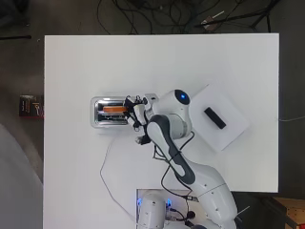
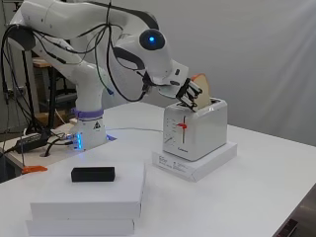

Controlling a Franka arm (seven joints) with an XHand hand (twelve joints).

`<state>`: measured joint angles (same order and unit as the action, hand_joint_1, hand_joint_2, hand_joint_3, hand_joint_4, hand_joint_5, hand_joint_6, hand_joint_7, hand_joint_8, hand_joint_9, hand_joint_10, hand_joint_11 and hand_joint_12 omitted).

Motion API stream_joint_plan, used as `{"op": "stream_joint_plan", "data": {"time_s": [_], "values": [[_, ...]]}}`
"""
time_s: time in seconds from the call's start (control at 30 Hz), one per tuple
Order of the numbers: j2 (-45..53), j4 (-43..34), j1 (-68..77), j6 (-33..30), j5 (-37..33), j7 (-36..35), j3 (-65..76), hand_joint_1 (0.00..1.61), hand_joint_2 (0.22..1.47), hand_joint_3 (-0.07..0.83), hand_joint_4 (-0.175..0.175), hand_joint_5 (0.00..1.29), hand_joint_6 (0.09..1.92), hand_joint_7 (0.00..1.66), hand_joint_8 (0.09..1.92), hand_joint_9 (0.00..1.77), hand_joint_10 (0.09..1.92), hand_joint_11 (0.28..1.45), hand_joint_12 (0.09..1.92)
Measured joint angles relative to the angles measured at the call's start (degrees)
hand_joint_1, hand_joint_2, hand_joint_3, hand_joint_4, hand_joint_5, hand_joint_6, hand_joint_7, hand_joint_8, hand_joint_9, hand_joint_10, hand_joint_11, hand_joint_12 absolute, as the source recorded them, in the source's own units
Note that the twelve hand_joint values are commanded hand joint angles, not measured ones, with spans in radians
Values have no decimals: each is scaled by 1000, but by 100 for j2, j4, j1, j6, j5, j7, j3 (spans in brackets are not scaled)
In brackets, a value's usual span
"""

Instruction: Teleoperate dual arm-hand system to toast a bread

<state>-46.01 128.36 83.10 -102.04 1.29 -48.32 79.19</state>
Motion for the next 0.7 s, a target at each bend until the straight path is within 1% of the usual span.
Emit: {"op": "stream_joint_plan", "data": {"time_s": [0.03,0.07,0.1,0.13,0.17,0.2,0.23,0.27,0.33,0.4,0.43,0.53,0.63,0.7], "values": [[2,55,13,-24,-6,-20,6,469,978,-22,-124,392,525,717,438,971,87,629,87],[18,102,48,-18,1,-43,10,261,882,-21,-125,229,277,585,233,813,87,558,87],[54,129,97,6,52,-41,-4,164,821,-19,-126,128,138,497,116,720,87,518,87],[90,139,130,19,168,13,-49,122,788,-17,-125,73,87,447,87,666,87,497,87],[111,143,130,-11,357,120,-133,108,774,-14,-123,51,87,421,87,639,87,485,87],[125,149,107,-84,573,238,-227,108,772,-10,-119,56,87,408,87,625,87,480,87],[145,140,70,-174,802,345,-313,114,789,-4,-111,99,87,404,87,616,87,476,87],[168,112,45,-246,1014,441,-372,121,820,6,-103,136,87,396,87,592,87,468,87],[202,17,25,-365,1315,697,-416,124,893,12,-83,178,87,344,87,481,87,432,87],[210,-5,-51,-524,1405,898,-483,55,947,18,-68,191,87,283,87,386,87,405,87],[246,-13,-87,-573,1450,1024,-536,64,966,21,-63,195,87,267,87,364,87,400,87],[402,-222,-49,-545,1612,1390,-569,107,991,18,-58,187,87,243,87,344,87,398,87],[480,-729,151,-333,1819,1434,-198,118,998,15,-64,182,87,239,87,341,87,395,87],[492,-908,198,-287,1893,1459,118,124,1001,11,-69,184,87,264,87,384,87,407,87]]}}
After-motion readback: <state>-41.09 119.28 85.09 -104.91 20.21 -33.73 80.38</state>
